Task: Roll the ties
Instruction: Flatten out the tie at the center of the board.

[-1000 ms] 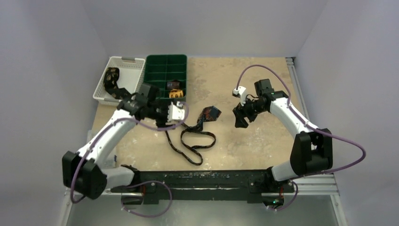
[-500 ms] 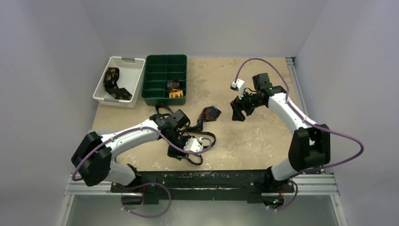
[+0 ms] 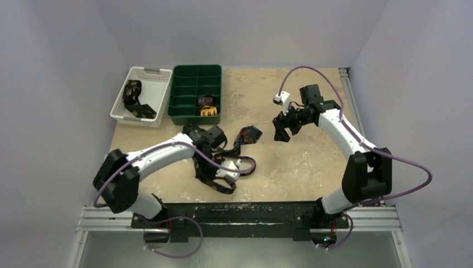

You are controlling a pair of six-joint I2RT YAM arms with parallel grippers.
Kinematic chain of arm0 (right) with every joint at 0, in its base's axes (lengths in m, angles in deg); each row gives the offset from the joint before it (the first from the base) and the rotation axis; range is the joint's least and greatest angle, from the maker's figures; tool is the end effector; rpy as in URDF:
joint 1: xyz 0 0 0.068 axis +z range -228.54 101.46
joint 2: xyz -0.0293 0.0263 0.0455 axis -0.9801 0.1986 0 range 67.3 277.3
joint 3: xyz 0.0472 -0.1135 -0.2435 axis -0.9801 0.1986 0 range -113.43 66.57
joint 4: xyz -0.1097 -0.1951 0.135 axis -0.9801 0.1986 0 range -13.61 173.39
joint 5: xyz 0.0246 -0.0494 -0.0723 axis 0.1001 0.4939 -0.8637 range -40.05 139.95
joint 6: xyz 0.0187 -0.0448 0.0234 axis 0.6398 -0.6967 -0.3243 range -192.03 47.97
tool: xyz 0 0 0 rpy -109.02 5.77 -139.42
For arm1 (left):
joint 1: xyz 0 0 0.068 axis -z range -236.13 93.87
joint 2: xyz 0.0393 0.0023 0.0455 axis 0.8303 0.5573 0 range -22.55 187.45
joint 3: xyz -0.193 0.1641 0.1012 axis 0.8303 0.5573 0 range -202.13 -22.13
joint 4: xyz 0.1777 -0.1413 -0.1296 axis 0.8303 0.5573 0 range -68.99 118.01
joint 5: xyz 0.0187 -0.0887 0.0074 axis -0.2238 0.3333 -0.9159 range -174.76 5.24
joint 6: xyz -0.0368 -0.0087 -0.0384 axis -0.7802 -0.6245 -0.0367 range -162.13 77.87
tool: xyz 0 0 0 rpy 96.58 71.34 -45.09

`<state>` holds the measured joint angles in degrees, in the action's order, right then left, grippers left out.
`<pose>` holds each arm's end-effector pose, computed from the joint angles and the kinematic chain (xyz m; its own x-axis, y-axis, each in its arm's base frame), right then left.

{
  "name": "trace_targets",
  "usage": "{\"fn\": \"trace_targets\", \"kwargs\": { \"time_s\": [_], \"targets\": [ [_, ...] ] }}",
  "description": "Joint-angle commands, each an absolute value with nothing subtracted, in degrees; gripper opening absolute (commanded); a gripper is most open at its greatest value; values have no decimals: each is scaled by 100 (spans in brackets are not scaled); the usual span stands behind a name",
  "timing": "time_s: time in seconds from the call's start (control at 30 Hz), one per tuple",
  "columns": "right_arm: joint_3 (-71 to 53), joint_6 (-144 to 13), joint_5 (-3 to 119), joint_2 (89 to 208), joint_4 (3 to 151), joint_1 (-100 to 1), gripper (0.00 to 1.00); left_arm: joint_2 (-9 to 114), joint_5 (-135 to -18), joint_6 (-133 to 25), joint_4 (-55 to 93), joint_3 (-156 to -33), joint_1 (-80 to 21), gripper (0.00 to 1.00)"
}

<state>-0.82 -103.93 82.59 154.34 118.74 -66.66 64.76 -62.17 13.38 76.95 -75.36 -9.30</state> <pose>0.2955 0.0818 0.2594 -0.5109 -0.5622 -0.6503 -0.8141 0.5593 0.1562 0.1570 -0.1873 0.1827 0.1674 0.9338 -0.3164 0.9452 -0.2433 -0.2179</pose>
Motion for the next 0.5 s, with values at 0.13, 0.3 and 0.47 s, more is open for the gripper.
{"fn": "trace_targets", "kwargs": {
  "time_s": [0.13, 0.3, 0.47],
  "targets": [
    [-472, -10131, 8675, 14766, 11016, -6650, 82, 5828, -3402, 1217, 11121, -12128, -2274, 0],
    [-767, -9846, 9072, 14530, 10795, -6638, 98, 6679, -2423, 616, 11833, -15705, -2892, 0],
    [-581, -10102, 9082, 14214, 10727, -6309, 99, 6251, -1046, -1987, 8231, -16147, -4115, 0]
  ]
}}
